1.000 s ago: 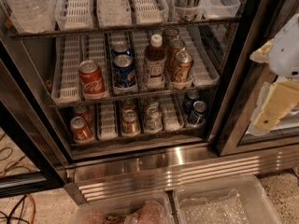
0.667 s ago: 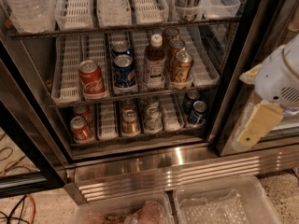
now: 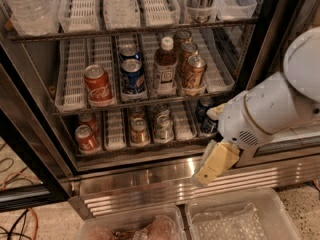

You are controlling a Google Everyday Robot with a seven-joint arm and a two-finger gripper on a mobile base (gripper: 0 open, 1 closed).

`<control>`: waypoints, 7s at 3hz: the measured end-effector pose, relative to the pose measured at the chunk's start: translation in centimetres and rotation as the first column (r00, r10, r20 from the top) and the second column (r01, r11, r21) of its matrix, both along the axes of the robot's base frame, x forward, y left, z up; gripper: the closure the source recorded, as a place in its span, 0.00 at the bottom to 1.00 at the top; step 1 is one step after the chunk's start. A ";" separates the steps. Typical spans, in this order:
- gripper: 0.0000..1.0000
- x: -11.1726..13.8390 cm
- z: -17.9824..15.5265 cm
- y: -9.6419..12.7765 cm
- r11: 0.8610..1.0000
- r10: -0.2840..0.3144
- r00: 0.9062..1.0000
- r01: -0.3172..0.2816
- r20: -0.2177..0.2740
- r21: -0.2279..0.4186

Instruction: Pick coke can from middle shelf of fridge

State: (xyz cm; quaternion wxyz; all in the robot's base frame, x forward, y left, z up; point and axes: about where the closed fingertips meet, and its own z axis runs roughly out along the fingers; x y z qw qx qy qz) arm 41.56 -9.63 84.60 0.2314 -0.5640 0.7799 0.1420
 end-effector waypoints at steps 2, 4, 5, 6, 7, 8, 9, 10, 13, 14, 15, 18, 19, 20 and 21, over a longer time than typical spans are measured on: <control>0.00 0.0 0.2 0.7 0.999 -0.010 1.000 0.009 0.008 0.035; 0.00 -1.0 -3.1 8.2 0.976 -0.003 1.000 -0.002 0.022 0.216; 0.00 -1.4 -4.4 13.1 0.937 -0.002 0.997 -0.024 0.075 0.348; 0.00 -0.6 -2.4 16.7 0.913 0.000 0.985 -0.071 0.175 0.402; 0.00 -1.3 -2.7 15.8 0.919 -0.011 0.986 -0.055 0.166 0.389; 0.00 -0.8 -3.0 15.9 0.898 -0.085 0.981 0.000 0.174 0.440; 0.00 1.6 -3.1 17.7 0.855 -0.194 0.961 0.067 0.197 0.514; 0.00 2.5 -3.2 20.8 0.839 -0.241 0.940 0.078 0.240 0.539; 0.00 3.4 -1.6 25.7 0.821 -0.294 0.897 0.060 0.331 0.568; 0.00 4.6 -2.0 26.7 0.808 -0.320 0.886 0.070 0.336 0.585; 0.00 5.6 -3.6 29.8 0.784 -0.347 0.879 0.080 0.327 0.616; 0.00 8.5 -4.6 30.7 0.773 -0.450 0.813 0.147 0.370 0.617; 0.00 8.8 -4.3 30.5 0.739 -0.496 0.788 0.162 0.364 0.654; 0.00 8.0 -4.2 31.2 0.659 -0.563 0.757 0.170 0.331 0.732; 0.00 8.5 -3.4 31.3 0.587 -0.644 0.692 0.174 0.326 0.791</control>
Offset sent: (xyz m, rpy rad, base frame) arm 0.0055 0.0020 0.0036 0.0658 -0.0168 -0.0357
